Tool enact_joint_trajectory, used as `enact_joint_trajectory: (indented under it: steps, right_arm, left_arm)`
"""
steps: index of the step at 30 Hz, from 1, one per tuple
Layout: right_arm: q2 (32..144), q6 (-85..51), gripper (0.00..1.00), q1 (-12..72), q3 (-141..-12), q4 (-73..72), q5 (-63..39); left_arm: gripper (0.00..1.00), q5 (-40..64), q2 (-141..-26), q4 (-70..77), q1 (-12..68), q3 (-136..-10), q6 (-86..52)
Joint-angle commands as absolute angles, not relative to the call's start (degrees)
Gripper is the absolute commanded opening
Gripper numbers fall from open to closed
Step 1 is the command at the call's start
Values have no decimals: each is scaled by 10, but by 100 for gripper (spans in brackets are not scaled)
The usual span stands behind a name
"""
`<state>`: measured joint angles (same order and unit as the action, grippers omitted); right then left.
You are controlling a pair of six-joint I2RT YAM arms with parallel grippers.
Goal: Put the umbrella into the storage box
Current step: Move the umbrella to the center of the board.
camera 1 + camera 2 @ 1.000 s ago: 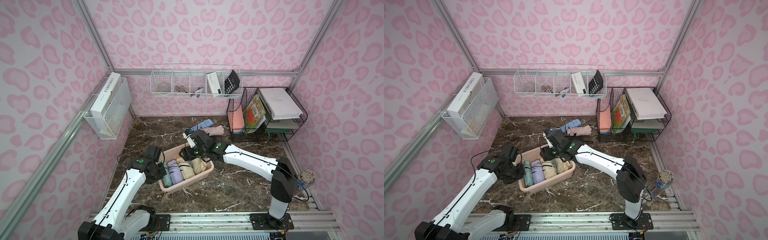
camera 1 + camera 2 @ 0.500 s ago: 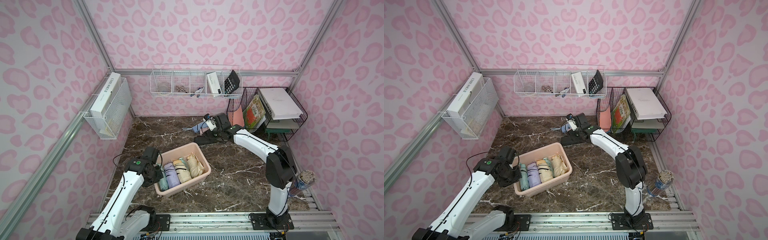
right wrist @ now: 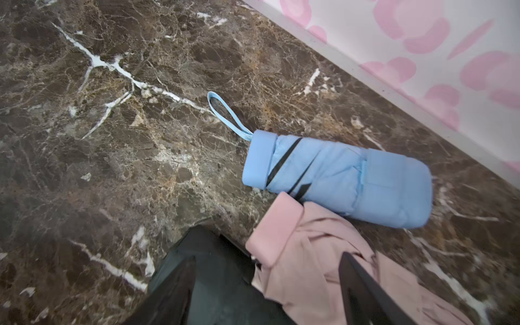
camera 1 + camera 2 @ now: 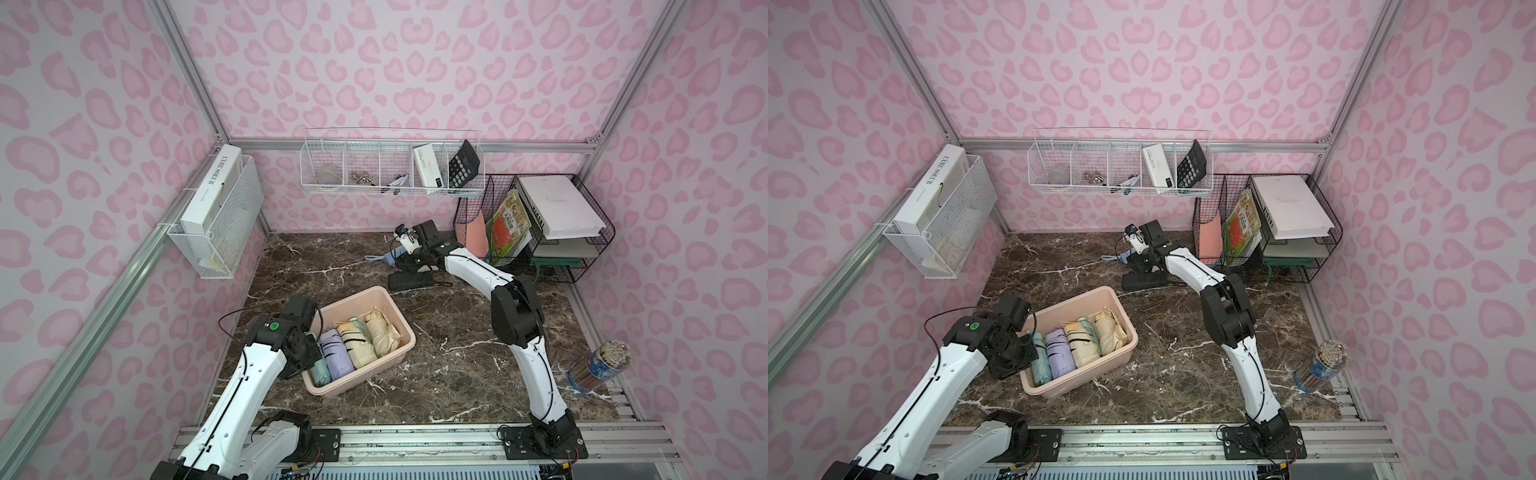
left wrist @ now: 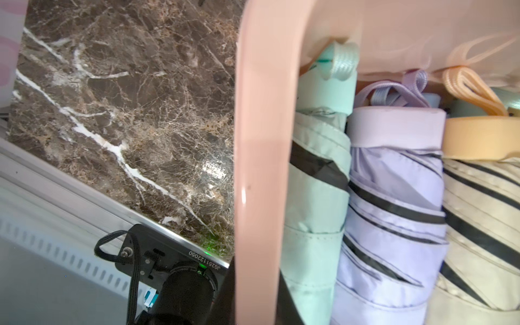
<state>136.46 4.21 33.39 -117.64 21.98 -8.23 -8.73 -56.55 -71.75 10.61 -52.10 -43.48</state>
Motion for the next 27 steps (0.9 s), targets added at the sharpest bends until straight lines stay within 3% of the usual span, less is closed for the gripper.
enact_joint_trajectory:
  steps: [1, 11, 18, 27]
  right_arm:
    - [1380, 17, 73, 335, -1198, 208, -55]
    - [1419, -6, 76, 335, -1211, 87, 48]
    - [1524, -38, 76, 334, -1368, 109, 90]
    - [1589, -68, 74, 326, -1438, 141, 105]
  left_arm:
    - [3, -137, -553, -729, 104, -517, -465]
    - [3, -138, -546, -714, 104, -507, -473]
    - [3, -139, -551, -708, 105, -507, -474]
    - [3, -138, -560, -702, 105, -511, -475]
